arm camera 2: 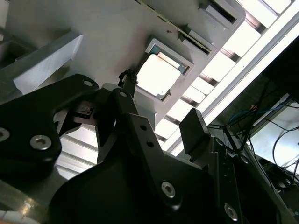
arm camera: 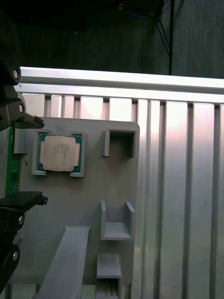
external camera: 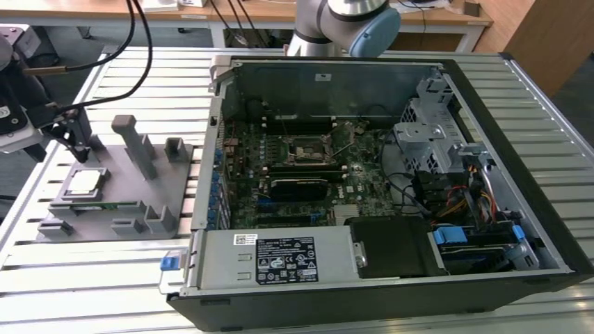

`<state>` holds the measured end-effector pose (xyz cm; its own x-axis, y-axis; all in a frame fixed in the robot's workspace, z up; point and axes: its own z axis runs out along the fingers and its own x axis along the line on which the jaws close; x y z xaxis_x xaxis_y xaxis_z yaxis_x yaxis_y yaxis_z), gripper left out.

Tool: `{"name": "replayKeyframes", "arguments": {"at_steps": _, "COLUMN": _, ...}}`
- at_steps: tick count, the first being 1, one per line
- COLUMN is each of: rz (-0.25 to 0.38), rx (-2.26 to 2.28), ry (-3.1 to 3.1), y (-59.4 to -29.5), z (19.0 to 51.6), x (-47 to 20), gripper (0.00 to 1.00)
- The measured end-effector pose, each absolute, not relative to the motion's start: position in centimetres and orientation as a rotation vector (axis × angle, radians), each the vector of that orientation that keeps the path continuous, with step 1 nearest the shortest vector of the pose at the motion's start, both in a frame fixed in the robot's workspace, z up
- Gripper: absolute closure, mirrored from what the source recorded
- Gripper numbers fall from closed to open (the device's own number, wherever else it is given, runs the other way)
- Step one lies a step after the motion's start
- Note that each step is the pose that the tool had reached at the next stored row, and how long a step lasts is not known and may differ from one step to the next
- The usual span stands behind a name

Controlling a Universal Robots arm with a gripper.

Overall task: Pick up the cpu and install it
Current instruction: 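Pick up the cpu and move it towards the insertion slot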

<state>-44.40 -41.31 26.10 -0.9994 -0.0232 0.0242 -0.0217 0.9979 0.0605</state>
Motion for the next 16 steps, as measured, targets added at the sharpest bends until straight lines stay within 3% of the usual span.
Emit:
{"name": "replayKeyframes", "arguments": {"at_steps": 5, "rz": -0.092, "rx": 0.035, "ry": -3.116, "y": -41.3, "z": 25.7, "x": -44.6, "gripper": 0.36}}
{"name": "replayKeyframes", "arguments": {"at_steps": 7, "rz": -0.089, "rx": 0.035, "ry": -3.116, "y": -41.3, "z": 25.5, "x": -44.6, "gripper": 0.29}}
{"name": "replayKeyframes", "arguments": {"at_steps": 9, "rz": -0.088, "rx": 0.035, "ry": -3.116, "y": -41.3, "z": 25.2, "x": -44.6, "gripper": 0.29}}
{"name": "replayKeyframes", "arguments": {"at_steps": 10, "rz": -0.088, "rx": 0.035, "ry": -3.115, "y": -41.3, "z": 25.1, "x": -44.7, "gripper": 0.22}}
{"name": "replayKeyframes", "arguments": {"at_steps": 16, "rz": -0.083, "rx": 0.031, "ry": -3.116, "y": -41.2, "z": 24.0, "x": -44.7, "gripper": 0.22}}
